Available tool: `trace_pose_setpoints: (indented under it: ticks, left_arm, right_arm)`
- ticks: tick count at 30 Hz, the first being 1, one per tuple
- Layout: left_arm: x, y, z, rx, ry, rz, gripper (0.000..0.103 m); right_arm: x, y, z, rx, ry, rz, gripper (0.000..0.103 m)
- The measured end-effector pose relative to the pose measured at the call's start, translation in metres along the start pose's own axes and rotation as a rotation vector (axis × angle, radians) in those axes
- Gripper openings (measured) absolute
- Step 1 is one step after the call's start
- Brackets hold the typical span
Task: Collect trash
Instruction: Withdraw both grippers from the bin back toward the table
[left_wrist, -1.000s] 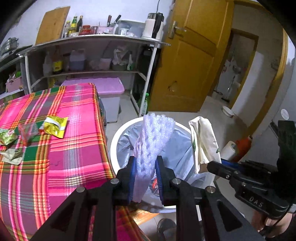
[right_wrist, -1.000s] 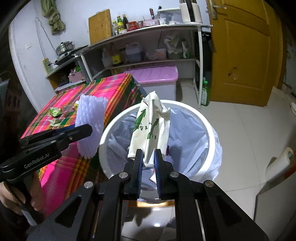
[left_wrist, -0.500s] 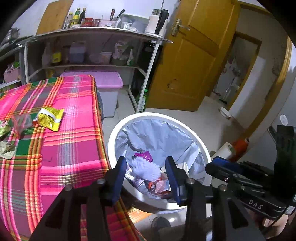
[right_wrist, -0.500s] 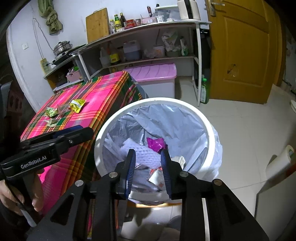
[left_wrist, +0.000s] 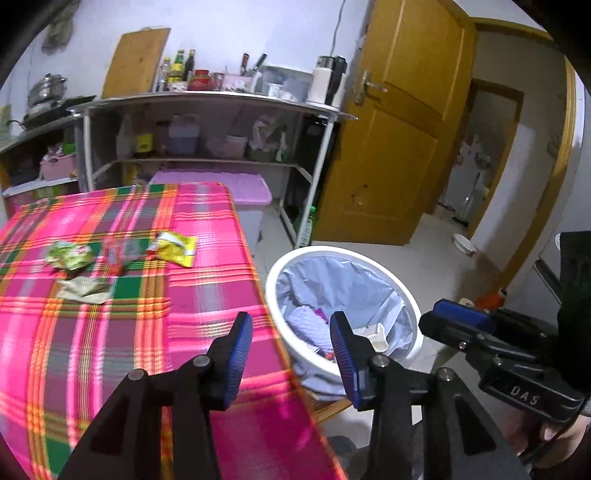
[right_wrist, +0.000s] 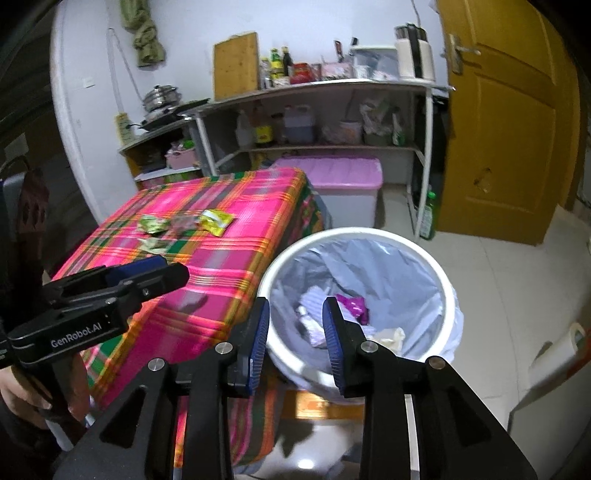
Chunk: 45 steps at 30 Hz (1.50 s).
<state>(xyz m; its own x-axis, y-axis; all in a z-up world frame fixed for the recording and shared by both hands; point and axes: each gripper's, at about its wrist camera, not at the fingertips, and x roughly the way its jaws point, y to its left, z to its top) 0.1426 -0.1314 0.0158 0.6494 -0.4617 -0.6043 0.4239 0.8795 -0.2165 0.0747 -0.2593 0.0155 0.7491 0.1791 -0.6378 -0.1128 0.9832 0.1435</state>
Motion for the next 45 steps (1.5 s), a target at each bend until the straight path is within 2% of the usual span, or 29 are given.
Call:
trace_pose_setpoints:
  ticks: [10,22,32,45]
  left_arm:
    - [-0.054,0.018,-0.019,-0.02,-0.047,0.075,0.044]
    - [-0.095,0.039,-0.038,-0.048,-0.088,0.14,0.044]
    - [-0.11,0.056,-0.046,-0.073,-0.097,0.183,0.044]
    - [-0.104,0.086,-0.046,-0.113,-0.091,0.261,0.044]
  right_arm:
    - [-0.012,0.046,-0.006,-0.074,-0.016,0.063,0.037]
    - [-0.019,0.087,-0.014,-0.149,-0.025,0.114,0.038]
    - [-0.01,0.103,-0.014,-0.173,-0.009,0.135,0.038]
    - [0.019,0.111,-0.005,-0.198,0.022,0.149,0.038]
